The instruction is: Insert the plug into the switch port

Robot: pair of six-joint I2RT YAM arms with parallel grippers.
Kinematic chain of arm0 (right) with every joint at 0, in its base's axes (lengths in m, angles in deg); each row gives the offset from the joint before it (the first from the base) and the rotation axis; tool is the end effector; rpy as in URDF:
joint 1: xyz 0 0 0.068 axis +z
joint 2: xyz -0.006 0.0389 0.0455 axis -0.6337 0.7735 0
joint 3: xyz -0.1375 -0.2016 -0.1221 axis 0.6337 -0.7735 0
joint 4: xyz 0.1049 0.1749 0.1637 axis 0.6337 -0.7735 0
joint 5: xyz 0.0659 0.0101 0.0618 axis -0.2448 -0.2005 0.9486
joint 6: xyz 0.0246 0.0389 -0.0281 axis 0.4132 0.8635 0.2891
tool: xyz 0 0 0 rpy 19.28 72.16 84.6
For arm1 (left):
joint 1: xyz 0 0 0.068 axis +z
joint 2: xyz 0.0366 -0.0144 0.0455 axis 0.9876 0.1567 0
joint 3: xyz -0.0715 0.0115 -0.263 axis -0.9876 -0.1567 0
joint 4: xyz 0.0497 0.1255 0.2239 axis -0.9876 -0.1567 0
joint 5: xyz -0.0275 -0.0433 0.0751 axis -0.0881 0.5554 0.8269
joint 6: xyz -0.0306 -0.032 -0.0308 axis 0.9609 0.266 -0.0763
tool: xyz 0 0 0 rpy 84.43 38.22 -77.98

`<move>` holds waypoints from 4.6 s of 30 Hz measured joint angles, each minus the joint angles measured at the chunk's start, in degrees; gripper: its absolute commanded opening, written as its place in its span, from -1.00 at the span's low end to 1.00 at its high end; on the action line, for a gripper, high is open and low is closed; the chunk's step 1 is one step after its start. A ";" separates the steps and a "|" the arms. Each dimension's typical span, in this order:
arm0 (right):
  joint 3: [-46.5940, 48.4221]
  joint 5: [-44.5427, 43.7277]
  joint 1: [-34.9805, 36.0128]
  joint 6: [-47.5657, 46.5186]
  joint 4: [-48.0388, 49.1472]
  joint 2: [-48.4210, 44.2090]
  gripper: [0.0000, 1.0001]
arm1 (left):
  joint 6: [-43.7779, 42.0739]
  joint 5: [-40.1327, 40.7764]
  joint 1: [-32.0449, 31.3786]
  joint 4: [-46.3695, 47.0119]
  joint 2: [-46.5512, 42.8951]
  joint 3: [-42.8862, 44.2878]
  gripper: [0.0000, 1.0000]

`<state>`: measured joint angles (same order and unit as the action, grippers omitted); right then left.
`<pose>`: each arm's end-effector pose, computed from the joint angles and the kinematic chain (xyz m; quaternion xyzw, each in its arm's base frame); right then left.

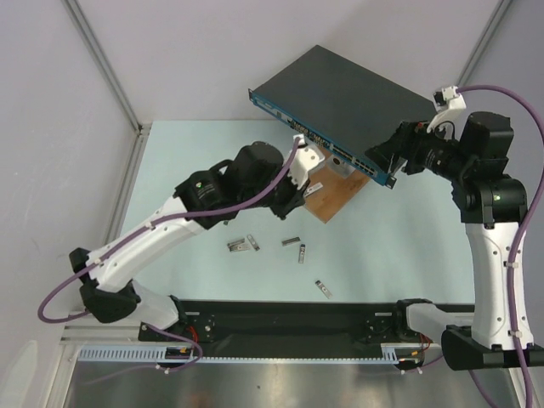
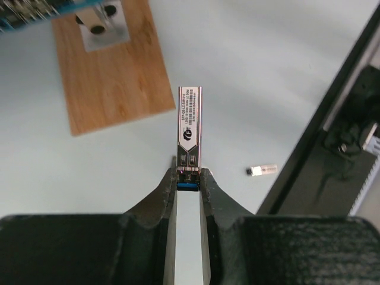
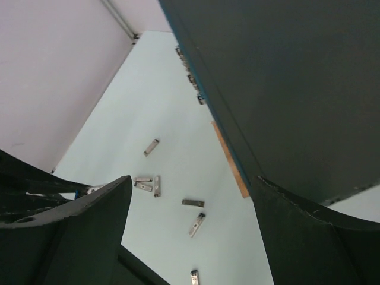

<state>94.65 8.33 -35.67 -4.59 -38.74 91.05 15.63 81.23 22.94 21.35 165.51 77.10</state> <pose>0.1817 0.0307 0.4953 -0.1286 0.7777 0.2858 0.5449 0.1522 -0.2453 0.4366 0.4432 0.7581 -0.2312 0.4188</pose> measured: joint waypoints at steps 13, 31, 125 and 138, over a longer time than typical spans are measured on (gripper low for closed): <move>-0.70 6.08 -12.90 -1.38 -3.85 6.73 0.73 | -1.53 7.23 0.59 2.23 13.35 12.02 -0.99; -11.93 12.24 -27.76 2.21 -3.23 4.46 0.77 | 0.81 3.78 10.38 0.02 15.72 12.15 -0.99; -31.15 21.18 -22.84 26.80 28.02 3.65 -1.00 | 7.06 12.20 5.05 -10.73 36.22 42.16 -0.99; -31.19 21.22 -22.91 26.80 28.04 3.65 -1.00 | 6.58 11.34 4.79 -10.60 36.41 42.14 -0.99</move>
<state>63.46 29.55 -58.57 22.21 -10.69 94.70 22.21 92.58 27.73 10.75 201.92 119.24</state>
